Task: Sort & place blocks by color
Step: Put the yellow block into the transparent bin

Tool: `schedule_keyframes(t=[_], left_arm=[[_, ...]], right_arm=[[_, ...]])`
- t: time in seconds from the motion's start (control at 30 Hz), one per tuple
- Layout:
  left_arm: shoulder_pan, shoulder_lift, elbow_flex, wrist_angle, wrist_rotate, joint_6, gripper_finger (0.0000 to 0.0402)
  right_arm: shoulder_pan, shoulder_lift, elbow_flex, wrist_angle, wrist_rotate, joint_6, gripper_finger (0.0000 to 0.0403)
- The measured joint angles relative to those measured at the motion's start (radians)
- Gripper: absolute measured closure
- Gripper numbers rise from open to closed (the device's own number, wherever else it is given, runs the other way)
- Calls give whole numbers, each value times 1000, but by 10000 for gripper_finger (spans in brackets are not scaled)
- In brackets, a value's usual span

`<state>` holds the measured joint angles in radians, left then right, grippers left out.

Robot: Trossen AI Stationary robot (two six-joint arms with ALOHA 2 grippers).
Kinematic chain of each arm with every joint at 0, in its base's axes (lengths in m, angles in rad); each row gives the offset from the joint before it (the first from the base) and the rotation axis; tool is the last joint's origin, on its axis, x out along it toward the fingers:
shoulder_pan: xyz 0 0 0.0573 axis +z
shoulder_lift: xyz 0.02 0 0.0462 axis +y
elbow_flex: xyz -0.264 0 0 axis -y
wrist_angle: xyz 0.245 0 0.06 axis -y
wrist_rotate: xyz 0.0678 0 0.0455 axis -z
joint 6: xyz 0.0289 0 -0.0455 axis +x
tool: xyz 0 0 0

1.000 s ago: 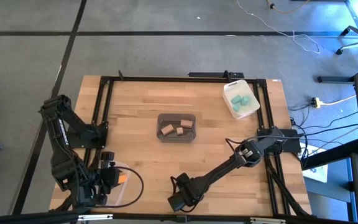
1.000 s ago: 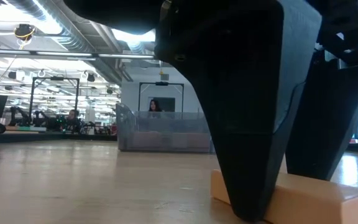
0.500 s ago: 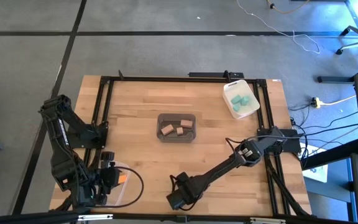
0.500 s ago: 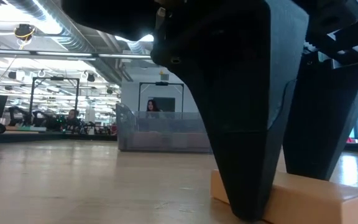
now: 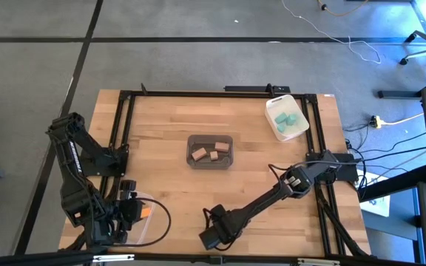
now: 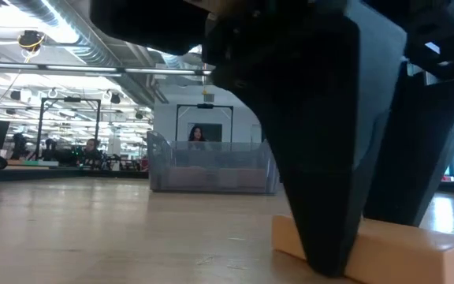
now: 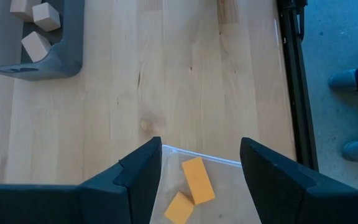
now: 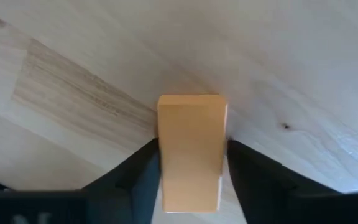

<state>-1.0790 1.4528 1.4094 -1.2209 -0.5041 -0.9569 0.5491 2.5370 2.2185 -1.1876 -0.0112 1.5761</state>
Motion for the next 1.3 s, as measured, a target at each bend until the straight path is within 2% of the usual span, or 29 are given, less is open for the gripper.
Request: schedule_keyframes(t=[0.17,0.27,0.47,0.8,1.07,1.3], left_arm=[[0,0,0,0,0,0,193],[-2,0,0,0,0,0,193],[-4,0,0,0,0,-2,193],[-4,0,0,1,1,-109,193],[-31,0,0,0,-12,-228,193],[-84,-18,0,1,-106,-462,193]], right_arm=[[0,0,5,0,13,-9,272],[0,4,27,-13,43,-19,272],[-18,11,112,-55,172,-102,272],[-67,-12,136,-28,215,-330,272],[-113,-13,136,114,205,-565,272],[-152,-16,137,304,207,-807,272]])
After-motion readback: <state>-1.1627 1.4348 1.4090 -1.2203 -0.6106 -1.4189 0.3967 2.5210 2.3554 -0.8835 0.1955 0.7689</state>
